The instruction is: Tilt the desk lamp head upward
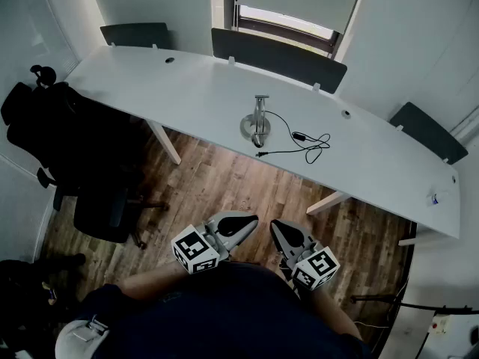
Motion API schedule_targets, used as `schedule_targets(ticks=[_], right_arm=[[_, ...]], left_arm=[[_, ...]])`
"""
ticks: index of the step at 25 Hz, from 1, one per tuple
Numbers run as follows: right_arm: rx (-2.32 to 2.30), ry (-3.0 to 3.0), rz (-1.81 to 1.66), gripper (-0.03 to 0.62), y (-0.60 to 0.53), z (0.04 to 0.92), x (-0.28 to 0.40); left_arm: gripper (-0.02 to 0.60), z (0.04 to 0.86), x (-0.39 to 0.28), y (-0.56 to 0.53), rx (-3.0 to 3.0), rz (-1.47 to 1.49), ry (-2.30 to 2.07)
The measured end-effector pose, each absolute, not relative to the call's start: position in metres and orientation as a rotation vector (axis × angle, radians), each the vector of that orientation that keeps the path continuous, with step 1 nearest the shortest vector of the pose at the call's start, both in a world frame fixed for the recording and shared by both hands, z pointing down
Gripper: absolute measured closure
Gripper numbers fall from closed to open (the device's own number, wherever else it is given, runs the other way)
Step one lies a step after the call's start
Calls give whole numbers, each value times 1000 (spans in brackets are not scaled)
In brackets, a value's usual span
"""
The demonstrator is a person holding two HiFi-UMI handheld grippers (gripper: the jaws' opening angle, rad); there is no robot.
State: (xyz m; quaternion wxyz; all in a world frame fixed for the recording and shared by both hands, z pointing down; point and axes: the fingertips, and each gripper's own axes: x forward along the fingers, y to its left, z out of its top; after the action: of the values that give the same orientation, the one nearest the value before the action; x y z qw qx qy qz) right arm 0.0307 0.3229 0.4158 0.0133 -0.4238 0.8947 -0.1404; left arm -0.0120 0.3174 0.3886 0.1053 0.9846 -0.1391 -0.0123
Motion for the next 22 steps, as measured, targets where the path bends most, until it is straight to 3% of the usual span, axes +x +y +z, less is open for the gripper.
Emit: schedule_targets(ticks=[22], right_arm=[[-1194,2805,-465,585,311,422,42]], left_arm=[[575,391,2,299,2907,-9,-512]])
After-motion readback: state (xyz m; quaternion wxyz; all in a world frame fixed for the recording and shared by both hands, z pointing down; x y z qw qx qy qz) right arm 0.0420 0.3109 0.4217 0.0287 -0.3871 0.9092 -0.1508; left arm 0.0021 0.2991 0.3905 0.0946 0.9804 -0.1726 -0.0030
